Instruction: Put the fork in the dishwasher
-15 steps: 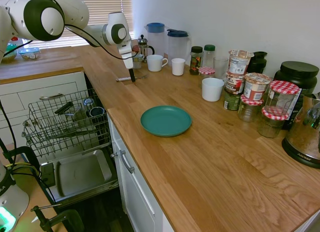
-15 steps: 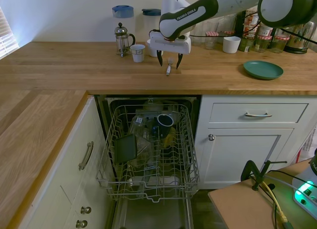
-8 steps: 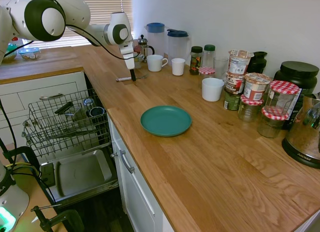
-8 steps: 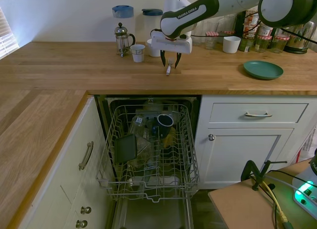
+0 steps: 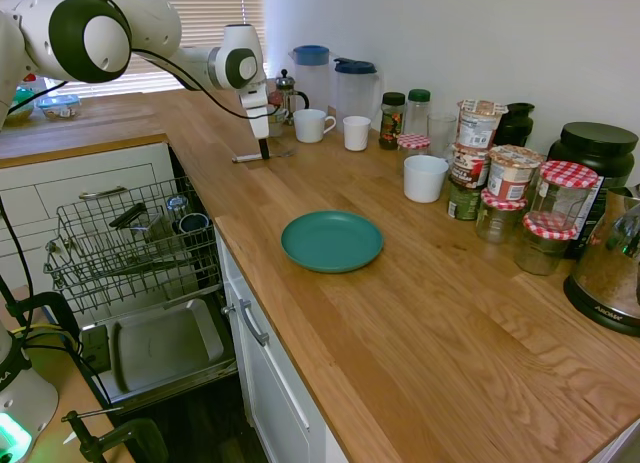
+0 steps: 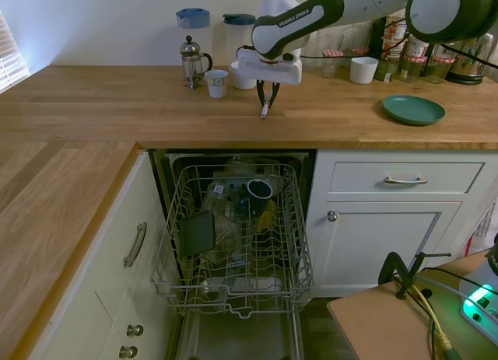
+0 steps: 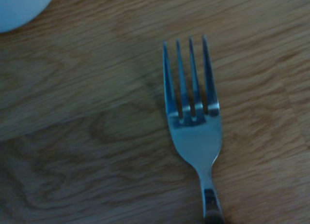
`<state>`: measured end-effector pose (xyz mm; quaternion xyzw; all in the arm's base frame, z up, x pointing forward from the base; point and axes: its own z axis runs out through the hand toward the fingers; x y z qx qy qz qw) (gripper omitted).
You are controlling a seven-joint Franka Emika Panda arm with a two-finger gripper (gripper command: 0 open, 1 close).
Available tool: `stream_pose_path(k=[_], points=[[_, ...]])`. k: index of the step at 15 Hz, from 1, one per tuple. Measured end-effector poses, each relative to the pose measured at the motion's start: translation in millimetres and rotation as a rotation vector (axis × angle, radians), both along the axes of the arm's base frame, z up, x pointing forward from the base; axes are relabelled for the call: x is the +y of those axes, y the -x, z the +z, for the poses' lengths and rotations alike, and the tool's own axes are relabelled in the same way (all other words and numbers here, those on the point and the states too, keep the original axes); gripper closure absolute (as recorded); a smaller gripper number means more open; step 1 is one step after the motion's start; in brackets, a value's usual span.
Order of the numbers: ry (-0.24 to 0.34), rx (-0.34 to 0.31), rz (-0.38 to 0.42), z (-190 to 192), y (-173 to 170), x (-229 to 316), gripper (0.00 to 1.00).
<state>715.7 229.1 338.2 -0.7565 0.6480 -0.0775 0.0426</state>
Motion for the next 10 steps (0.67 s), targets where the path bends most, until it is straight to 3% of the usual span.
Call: stream_pose_path(k=[7, 10], points=[[-0.043, 0.01, -0.023, 3.4, -8.1, -25.0, 1.0], [-0.05, -0.009, 0.007, 23.5, -5.9, -28.2, 1.0]])
